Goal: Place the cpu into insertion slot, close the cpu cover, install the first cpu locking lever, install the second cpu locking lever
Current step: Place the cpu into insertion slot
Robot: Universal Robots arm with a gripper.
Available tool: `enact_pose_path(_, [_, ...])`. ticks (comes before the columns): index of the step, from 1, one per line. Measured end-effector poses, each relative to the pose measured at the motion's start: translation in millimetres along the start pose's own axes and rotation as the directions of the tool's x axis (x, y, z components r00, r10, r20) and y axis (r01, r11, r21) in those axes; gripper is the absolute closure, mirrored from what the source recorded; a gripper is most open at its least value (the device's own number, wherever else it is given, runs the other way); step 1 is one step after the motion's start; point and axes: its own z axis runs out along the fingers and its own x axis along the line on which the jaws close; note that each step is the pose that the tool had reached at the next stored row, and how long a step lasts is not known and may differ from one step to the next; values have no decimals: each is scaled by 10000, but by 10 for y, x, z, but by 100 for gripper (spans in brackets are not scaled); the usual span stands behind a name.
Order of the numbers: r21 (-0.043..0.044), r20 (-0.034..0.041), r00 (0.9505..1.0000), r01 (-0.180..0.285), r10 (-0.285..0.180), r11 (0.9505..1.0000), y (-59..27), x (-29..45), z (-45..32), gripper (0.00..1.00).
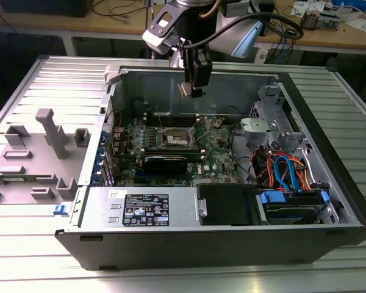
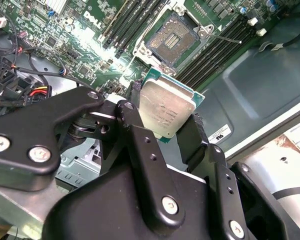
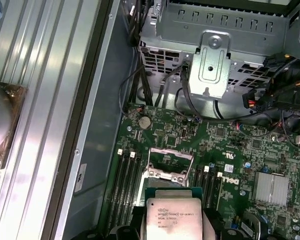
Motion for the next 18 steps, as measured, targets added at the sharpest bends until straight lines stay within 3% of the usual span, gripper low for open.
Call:
enact_pose_path(10, [16,46,9981,-618,618,9981,-5,-17,27,46])
enact_pose_path(18, [15,49,9978,-663,663,9978,-5,-16,28,46])
